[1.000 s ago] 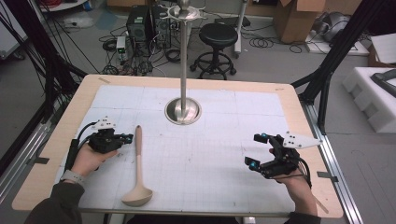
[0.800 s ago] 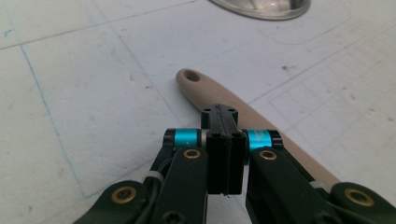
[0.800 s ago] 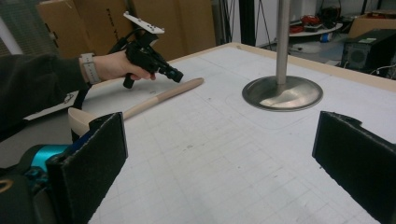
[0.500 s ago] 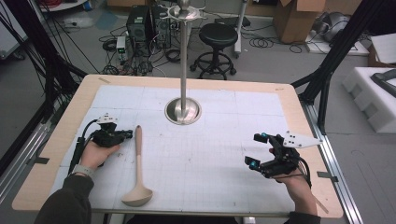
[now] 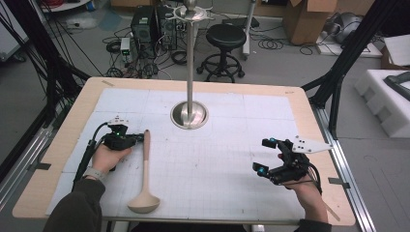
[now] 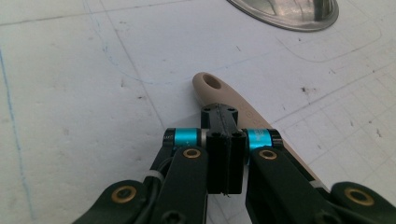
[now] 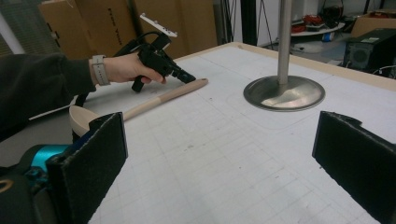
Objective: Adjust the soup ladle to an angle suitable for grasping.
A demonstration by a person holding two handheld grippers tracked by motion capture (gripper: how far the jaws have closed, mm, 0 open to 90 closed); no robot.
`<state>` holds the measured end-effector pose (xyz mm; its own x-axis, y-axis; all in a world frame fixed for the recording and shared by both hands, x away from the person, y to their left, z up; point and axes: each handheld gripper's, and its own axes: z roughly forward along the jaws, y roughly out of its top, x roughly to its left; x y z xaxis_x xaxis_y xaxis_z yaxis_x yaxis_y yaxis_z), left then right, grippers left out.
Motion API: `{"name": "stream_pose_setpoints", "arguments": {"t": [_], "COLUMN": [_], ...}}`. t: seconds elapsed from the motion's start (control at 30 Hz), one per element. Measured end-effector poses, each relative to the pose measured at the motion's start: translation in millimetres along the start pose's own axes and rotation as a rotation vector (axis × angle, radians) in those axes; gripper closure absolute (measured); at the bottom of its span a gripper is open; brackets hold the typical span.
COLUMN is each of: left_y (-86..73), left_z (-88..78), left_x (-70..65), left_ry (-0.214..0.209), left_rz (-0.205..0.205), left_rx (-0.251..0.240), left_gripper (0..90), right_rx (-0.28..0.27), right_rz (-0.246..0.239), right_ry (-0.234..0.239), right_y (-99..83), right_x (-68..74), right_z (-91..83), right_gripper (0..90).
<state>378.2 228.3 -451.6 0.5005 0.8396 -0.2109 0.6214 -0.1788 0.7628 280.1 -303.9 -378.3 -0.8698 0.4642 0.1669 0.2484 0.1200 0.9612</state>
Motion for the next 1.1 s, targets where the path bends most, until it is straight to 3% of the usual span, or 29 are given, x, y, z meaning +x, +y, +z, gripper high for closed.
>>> {"name": "stream_pose_setpoints", "arguments": {"t": [0.27, 0.47, 1.1], "left_y": [1.4, 0.5, 8.6], "left_z": [4.0, 8.0, 22.7], "left_x": [-10.4, -18.0, -55.5], "left_ry": [-0.022, -0.055, -0.129], "left_rz": [0.031, 0.021, 0.117], "left_rx": [0.012, 0.007, 0.076], "left_gripper": [90.0, 90.0, 90.0], "right_rx": [0.007, 0.012, 0.012], "right_rz": [0.000, 0.002, 0.004], "right_ry": [0.005, 0.004, 0.007], "right_y": [-0.3, -0.5, -0.5], "right_x": [0.5, 0.6, 0.8], "right_z": [1.8, 2.5, 2.2], "right_gripper": [2.2, 2.2, 2.2]}}
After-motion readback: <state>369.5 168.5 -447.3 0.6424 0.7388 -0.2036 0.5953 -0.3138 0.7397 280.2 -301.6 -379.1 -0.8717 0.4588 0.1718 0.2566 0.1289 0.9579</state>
